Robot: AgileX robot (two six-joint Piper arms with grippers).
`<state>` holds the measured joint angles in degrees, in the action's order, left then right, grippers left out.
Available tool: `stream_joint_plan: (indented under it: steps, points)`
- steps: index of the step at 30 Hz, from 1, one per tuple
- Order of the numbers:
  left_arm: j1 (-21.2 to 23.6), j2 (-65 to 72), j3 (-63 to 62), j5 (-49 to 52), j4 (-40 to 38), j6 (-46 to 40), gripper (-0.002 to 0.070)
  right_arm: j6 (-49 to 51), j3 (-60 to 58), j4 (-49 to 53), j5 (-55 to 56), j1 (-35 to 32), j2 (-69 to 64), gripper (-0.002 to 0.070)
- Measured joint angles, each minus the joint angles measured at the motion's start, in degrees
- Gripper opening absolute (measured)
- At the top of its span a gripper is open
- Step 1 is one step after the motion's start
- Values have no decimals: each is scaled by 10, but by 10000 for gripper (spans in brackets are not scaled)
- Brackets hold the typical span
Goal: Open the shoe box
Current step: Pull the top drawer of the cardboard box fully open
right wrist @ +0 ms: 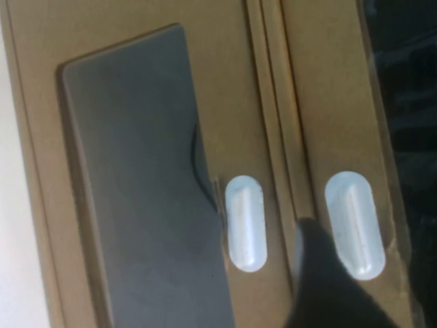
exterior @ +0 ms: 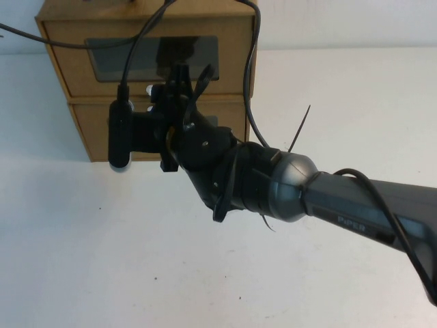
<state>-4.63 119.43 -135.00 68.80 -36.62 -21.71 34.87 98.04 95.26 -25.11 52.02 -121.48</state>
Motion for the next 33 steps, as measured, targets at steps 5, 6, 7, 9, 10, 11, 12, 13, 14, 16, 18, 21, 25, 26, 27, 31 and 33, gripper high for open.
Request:
stream_joint_plan:
  steps: [5, 6, 7, 9, 10, 11, 12, 13, 14, 16, 18, 21, 25, 26, 27, 31, 33]
  points:
    - [0, 0, 0, 0, 0, 5, -5, 0, 0, 0, 3, 0, 0, 266]
    - [0, 0, 0, 0, 0, 6, -5, 0, 0, 0, 6, 0, 0, 266]
    - [0, 0, 0, 0, 0, 7, -5, 0, 0, 0, 12, -1, 0, 266]
    - [0, 0, 0, 0, 0, 8, -5, 0, 0, 0, 18, -3, -1, 265]
    - [0, 0, 0, 0, 0, 8, -5, 0, 1, 0, 19, -4, -3, 265]
    - [0, 0, 0, 0, 0, 9, -5, 0, 4, 0, 20, -5, -5, 265]
    - [0, 0, 0, 0, 0, 9, -5, 0, 7, 0, 20, -7, -10, 265]
    - [0, 0, 0, 0, 0, 9, -5, 0, 12, 0, 20, -9, -12, 265]
    - [0, 0, 0, 0, 0, 9, -5, 0, 15, 0, 20, -10, -16, 265]
    - [0, 0, 0, 0, 0, 9, -5, 0, 26, 0, 19, -12, -23, 265]
    - [0, 0, 0, 0, 0, 10, -5, 0, 34, 0, 19, -13, -28, 265]
    - [0, 0, 0, 0, 0, 10, -5, 0, 42, 0, 18, -15, -33, 265]
    - [0, 0, 0, 0, 0, 10, -5, 0, 44, 0, 19, -24, -33, 265]
    - [0, 0, 0, 0, 0, 10, -5, 0, 45, 0, 19, -27, -33, 265]
    - [0, 0, 0, 0, 0, 12, -5, 0, 45, 0, 19, -28, -33, 265]
    - [0, 0, 0, -1, 0, 13, -5, 0, 48, 0, 20, -29, -33, 234]
    - [0, 0, 0, -1, 0, 13, -5, 0, 49, 0, 22, -29, -33, 210]
